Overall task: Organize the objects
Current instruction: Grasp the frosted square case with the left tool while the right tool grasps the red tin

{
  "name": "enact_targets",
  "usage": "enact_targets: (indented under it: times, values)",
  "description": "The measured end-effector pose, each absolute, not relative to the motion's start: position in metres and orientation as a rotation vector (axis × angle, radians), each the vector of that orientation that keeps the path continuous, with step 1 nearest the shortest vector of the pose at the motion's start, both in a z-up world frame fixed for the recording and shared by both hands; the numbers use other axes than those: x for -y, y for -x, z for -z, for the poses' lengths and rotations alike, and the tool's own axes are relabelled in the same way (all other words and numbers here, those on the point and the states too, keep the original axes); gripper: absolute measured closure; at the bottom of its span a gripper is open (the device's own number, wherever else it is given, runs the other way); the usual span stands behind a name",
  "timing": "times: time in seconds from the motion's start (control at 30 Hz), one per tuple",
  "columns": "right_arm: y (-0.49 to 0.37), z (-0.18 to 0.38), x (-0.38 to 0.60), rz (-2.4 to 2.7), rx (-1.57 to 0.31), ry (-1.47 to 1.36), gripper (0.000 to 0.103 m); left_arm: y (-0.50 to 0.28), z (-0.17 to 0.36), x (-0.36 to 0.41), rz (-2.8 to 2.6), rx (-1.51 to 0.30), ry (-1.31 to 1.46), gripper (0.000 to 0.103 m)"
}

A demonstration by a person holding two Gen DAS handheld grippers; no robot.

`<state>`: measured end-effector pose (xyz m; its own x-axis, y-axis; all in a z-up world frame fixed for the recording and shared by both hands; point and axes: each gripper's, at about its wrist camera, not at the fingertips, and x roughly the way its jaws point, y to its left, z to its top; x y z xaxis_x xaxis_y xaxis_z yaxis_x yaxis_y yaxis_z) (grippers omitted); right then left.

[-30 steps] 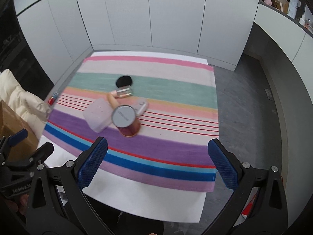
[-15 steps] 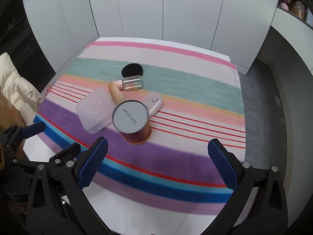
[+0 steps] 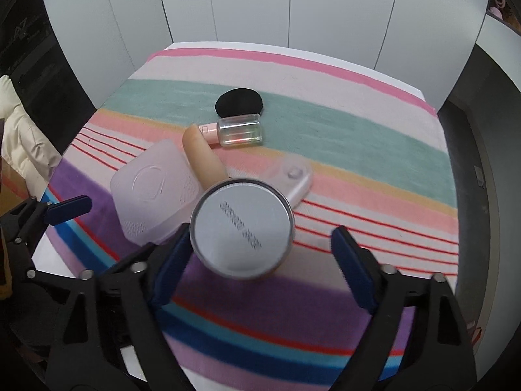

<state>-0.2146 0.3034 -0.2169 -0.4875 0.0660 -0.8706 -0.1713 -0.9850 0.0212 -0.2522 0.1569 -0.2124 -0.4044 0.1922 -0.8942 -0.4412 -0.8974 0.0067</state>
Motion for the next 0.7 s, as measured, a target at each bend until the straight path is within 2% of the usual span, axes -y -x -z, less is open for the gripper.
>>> enact_targets:
  times: [0.1,0.2,0.37,0.5,0.7]
  values:
    - [0.218,0.219,-0.305,-2.612,-0.168,1.504,0.033,0.26,0.218,-0.168,-2.33,-0.383,1.411,0.008]
    - [0.221,0.221,-0.305,-2.625,-0.128,1.507,0.046,0.266,0.225,-0.176,-2.325,-0.4,1.406,0.009]
    - [0.219,0.22,-0.311,-2.626,-0.133,1.493,0.047,0.268,0.227,-0.182,-2.344,-0.389,1.375,0.011]
    - [0.213,0.219,-0.316,-2.618,-0.153,1.493,0.047,0.265,0.225,-0.181,-2.347,-0.37,1.38,0.017]
    - [0.202,0.211,-0.317,-2.618,-0.135,1.49,0.047,0.256,0.218,-0.171,-2.341,-0.297,1.425,0.018]
